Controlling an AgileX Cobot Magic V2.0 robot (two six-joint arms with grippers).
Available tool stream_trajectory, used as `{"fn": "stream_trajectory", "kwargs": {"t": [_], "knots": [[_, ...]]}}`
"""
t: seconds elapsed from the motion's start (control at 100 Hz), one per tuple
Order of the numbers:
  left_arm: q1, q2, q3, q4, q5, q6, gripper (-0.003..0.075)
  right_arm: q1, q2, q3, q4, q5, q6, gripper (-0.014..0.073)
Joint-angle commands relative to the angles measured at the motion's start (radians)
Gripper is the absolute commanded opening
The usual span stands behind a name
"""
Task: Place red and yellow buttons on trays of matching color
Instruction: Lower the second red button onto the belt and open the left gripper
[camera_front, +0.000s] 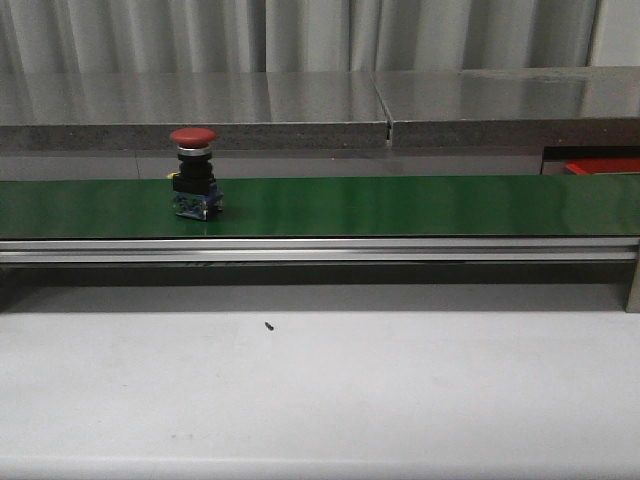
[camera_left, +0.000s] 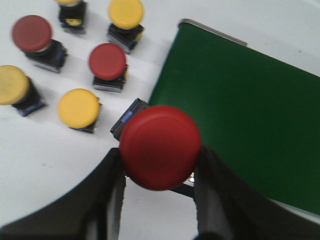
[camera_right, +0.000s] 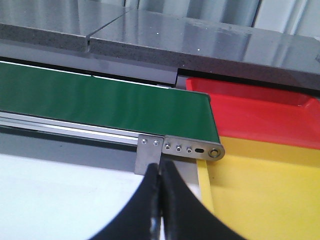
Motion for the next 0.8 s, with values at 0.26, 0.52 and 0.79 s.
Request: {"fn": "stream_trajectory", "kwargs": {"t": [0.26, 0.52, 0.79], "knots": [[-0.137, 0.133, -0.148, -0.024, -0.026, -0.003, -0.0018, 0.004, -0.017, 0.0, -0.008, -0.08, 0.0, -0.0067], [-0.144, 0.211, -0.233, -0.063, -0.001, -0.003, 0.0076, 0.004, -0.017, 0.0, -0.008, -0.08, 0.0, -0.0067], [-0.144, 0.243, -0.247, -0.073, 0.028, -0.003, 0.0571, 0.004, -0.017, 0.0, -0.008, -0.08, 0.0, -0.0067]]}}
